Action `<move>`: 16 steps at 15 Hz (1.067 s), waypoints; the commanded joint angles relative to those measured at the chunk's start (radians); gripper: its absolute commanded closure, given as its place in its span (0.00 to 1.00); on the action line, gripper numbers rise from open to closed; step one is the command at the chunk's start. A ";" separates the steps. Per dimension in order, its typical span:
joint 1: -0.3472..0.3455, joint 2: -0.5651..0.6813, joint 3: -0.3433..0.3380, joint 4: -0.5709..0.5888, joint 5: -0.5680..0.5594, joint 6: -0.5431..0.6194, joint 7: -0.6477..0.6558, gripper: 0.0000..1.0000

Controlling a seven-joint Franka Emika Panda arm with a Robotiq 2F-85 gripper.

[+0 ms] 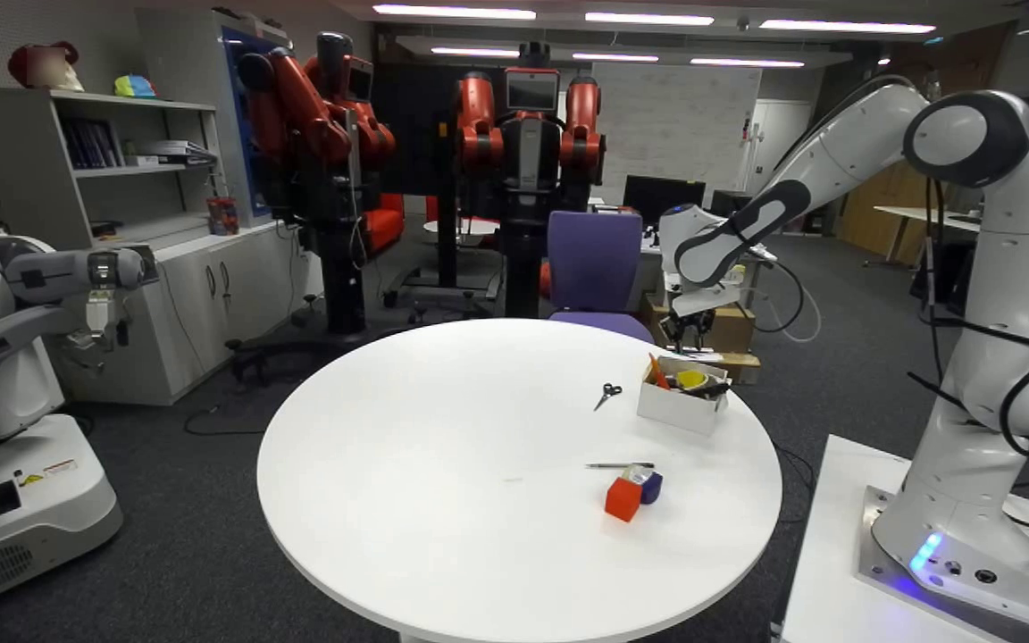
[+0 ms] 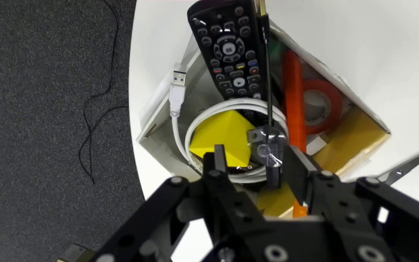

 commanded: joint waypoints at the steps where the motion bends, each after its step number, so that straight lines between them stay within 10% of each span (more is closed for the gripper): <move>1: -0.020 -0.080 0.057 -0.044 0.136 -0.016 -0.169 0.21; 4: 0.008 -0.120 0.107 -0.086 0.216 0.019 -0.291 0.01; 16: 0.079 0.193 0.318 0.031 0.368 0.114 -0.793 0.00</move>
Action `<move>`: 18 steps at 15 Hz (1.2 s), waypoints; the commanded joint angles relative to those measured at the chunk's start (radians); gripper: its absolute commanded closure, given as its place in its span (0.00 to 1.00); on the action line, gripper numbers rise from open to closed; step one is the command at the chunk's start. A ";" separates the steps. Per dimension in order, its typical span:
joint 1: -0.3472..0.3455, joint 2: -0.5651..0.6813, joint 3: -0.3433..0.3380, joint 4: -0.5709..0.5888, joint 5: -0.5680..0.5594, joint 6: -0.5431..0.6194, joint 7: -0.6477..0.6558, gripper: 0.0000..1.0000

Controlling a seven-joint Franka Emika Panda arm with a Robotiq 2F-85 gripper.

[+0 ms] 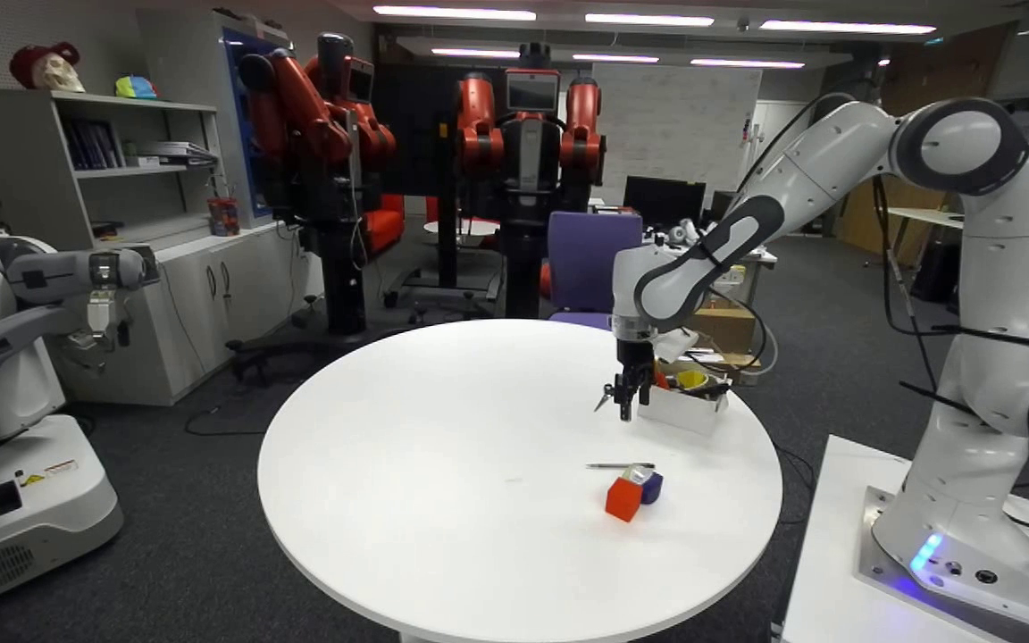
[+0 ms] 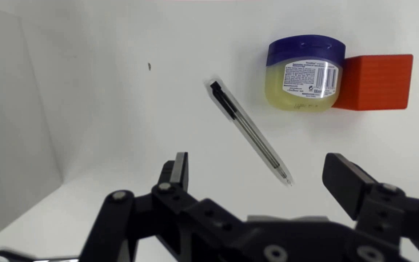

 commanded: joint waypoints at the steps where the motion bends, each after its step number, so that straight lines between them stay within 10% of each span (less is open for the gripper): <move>1: -0.022 0.131 0.028 0.086 0.014 0.001 -0.207 0.00; 8: -0.026 0.272 0.064 0.169 -0.054 -0.005 -0.455 0.00; 18: -0.038 0.277 0.065 0.145 -0.111 0.099 -0.472 0.00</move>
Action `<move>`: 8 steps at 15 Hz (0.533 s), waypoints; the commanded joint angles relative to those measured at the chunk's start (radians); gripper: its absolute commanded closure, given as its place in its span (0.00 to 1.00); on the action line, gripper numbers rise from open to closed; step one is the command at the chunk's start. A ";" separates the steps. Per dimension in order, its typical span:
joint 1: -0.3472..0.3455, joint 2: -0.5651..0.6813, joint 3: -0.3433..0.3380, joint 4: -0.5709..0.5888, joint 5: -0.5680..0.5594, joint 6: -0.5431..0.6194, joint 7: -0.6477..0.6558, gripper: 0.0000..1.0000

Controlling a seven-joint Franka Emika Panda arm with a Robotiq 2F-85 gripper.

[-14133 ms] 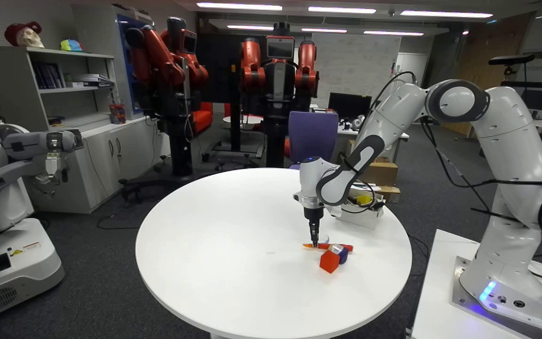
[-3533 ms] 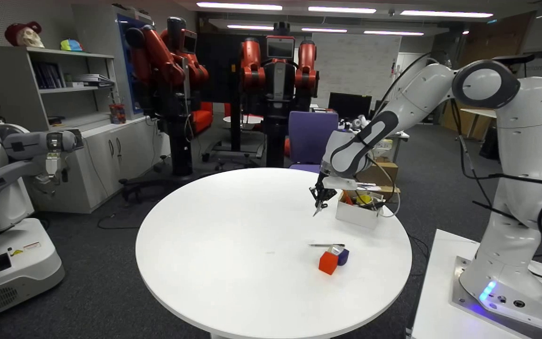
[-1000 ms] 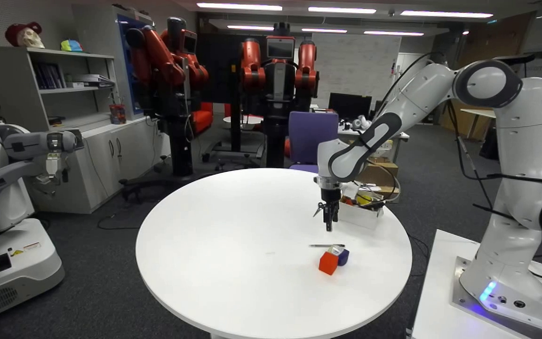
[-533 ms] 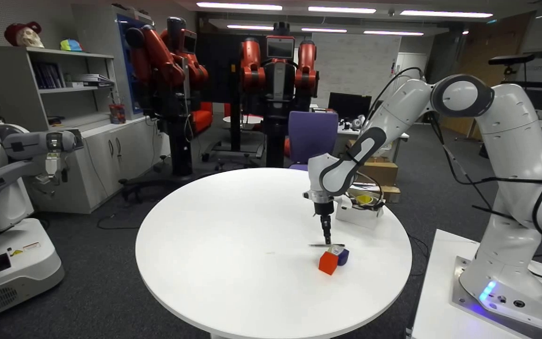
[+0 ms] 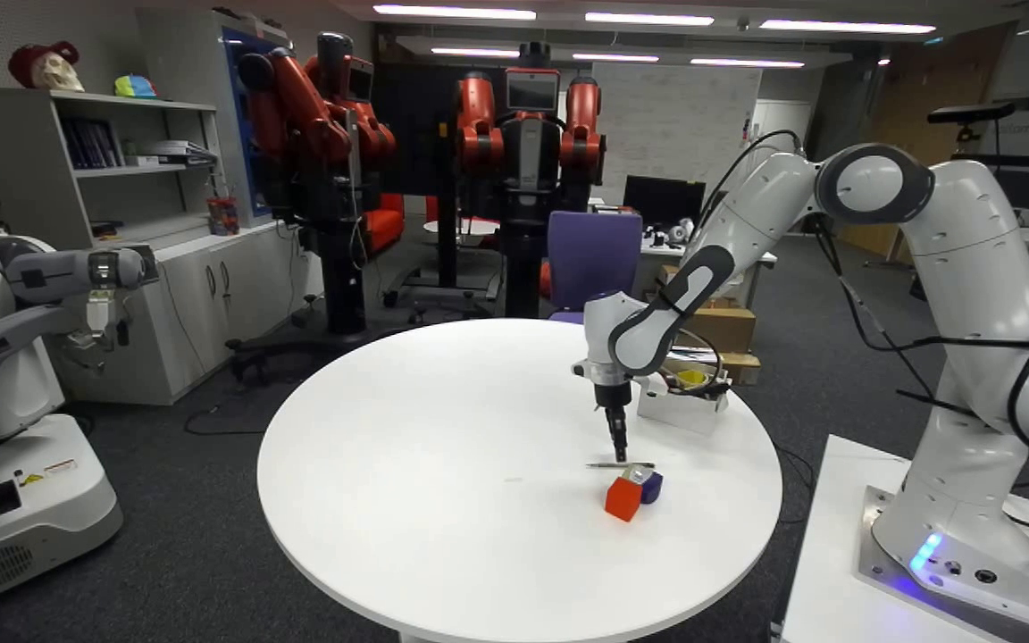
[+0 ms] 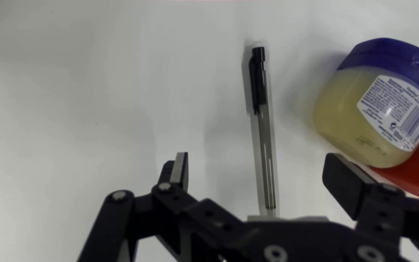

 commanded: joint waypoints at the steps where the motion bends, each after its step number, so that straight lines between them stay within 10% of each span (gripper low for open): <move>1: -0.026 -0.003 0.016 -0.013 -0.007 0.058 -0.016 0.00; 8: -0.023 0.006 0.015 -0.014 -0.012 0.072 -0.009 0.00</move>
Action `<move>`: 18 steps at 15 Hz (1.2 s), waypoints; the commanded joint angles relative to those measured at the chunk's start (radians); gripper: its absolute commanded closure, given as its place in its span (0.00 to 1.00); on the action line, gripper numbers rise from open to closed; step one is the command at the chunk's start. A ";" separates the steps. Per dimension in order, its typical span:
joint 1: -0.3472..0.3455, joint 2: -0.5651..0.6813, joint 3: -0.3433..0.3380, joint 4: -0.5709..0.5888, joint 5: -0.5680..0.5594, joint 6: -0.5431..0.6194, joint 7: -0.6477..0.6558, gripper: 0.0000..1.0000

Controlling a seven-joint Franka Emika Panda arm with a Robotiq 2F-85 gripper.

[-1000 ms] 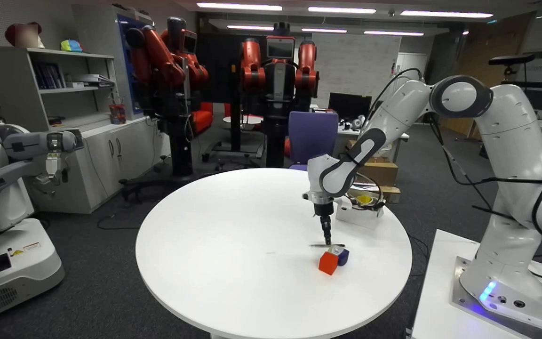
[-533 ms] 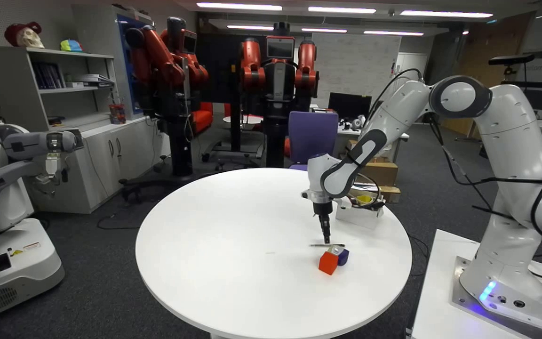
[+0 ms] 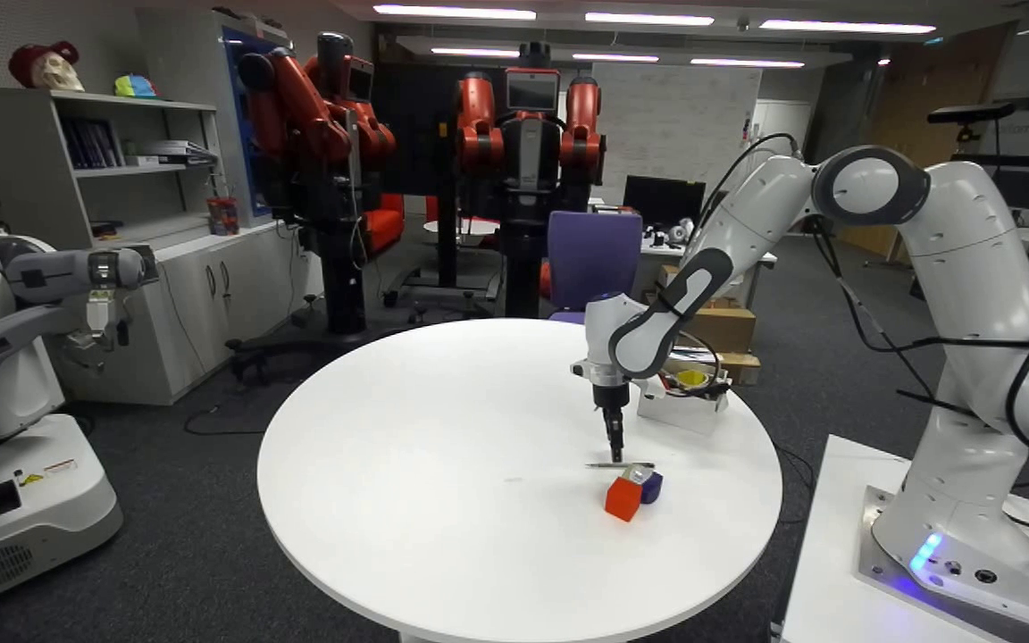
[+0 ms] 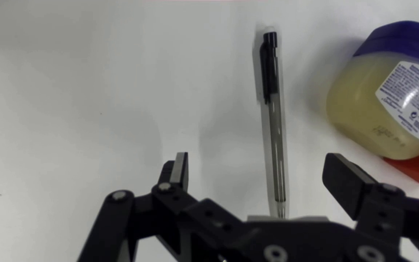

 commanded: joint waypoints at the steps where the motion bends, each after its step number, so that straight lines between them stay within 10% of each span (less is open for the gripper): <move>1: -0.018 -0.008 0.014 -0.013 -0.014 0.021 -0.007 0.00; 18: 0.095 0.004 -0.015 0.013 -0.102 -0.003 0.233 0.03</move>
